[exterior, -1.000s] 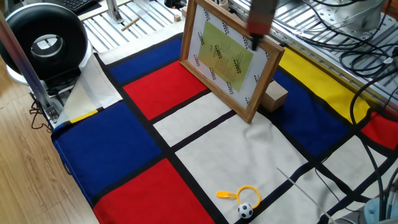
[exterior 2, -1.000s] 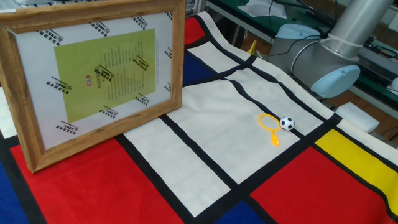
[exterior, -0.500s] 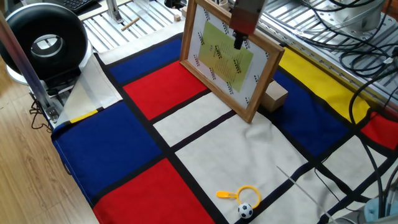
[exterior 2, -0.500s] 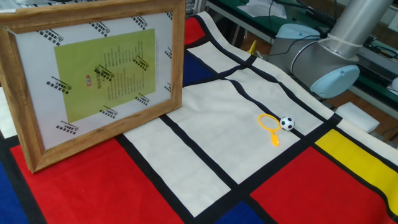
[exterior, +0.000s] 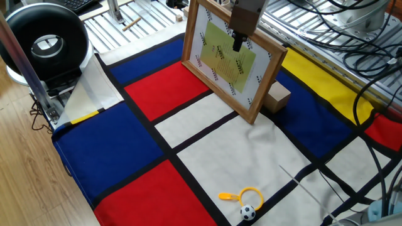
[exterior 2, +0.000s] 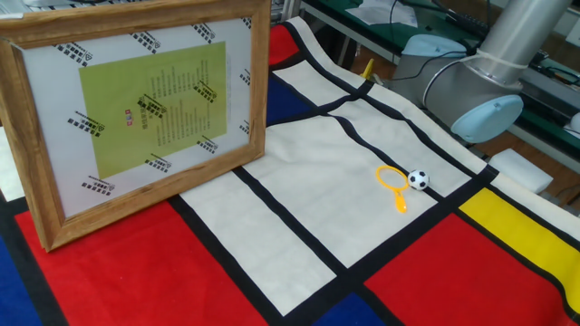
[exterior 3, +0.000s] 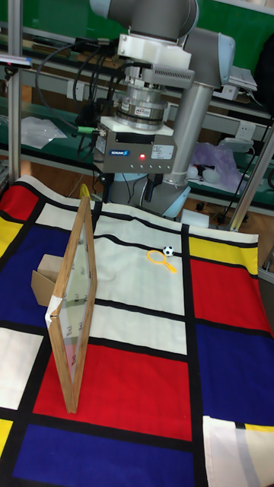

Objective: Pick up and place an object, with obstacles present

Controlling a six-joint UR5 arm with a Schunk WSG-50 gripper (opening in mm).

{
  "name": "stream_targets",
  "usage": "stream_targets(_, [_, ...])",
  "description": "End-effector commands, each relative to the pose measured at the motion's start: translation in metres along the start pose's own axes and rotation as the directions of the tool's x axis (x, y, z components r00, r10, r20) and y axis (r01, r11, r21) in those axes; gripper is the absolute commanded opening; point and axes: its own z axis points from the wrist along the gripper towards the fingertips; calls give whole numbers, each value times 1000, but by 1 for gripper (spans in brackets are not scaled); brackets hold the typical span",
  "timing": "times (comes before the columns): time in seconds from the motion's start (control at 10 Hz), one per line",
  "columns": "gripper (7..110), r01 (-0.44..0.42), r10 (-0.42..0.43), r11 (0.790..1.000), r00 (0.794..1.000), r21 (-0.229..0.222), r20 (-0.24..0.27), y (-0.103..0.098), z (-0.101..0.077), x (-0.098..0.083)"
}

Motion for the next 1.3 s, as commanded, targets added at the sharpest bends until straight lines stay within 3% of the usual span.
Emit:
stream_targets(0.0, [7,-13,13,1000,1000,0,14,-1,-1,-3])
stream_targets(0.1, [7,12,-12,1000,1000,-24,16,4,-1,-4])
stream_targets(0.2, [44,35,-34,998,999,-46,19,9,0,-6])
stream_targets(0.6, [44,-31,31,999,999,18,21,-6,0,-8])
stream_targets(0.7, [7,-26,25,999,999,28,33,-8,0,-11])
stream_targets(0.9, [7,-37,36,999,999,30,24,-9,0,-8])
stream_targets(1.0, [7,-3,3,1000,1000,-16,6,1,0,-3])
stream_targets(1.1, [44,19,-18,997,1000,-74,15,15,0,-4])
stream_targets(1.2, [44,32,-32,995,999,-94,-4,20,-1,1])
